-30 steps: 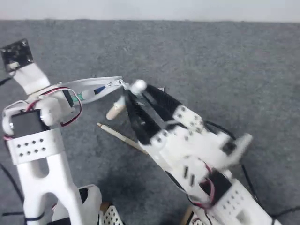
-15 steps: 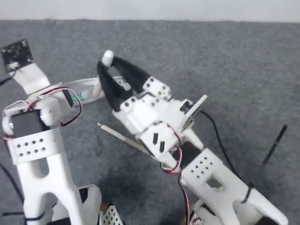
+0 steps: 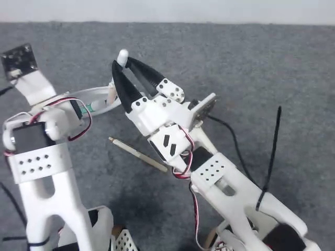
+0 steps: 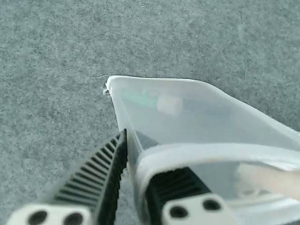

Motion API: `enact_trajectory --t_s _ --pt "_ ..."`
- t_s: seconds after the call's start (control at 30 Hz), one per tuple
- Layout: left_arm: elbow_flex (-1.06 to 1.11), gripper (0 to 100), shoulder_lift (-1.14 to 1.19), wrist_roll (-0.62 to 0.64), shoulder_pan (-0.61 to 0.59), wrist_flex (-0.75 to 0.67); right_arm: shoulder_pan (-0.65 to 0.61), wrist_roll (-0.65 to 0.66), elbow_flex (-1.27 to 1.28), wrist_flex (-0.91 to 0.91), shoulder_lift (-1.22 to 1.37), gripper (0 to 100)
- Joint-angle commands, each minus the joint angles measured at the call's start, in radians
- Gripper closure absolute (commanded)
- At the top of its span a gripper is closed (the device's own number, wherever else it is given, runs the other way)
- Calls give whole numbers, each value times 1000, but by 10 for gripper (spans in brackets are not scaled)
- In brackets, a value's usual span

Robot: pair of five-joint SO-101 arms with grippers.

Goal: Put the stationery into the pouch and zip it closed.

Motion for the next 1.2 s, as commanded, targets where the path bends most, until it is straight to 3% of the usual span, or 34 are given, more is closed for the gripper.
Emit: enact_trajectory --t_s 0.0,0.2,0.8,1.0,1.17 --pt "-33 988 -2 -11 5 3 18 12 -48 33 -8 980" --pt "-31 988 -2 -11 5 3 16 8 -43 260 -96 791" --pt "-30 988 -2 -12 2 3 22 11 -49 723 -417 831" --pt "-30 988 -2 -9 -118 -32 108 -63 -51 835 -407 831" --pt "-28 989 -2 -2 -203 -55 124 -84 -117 1072 -406 832"
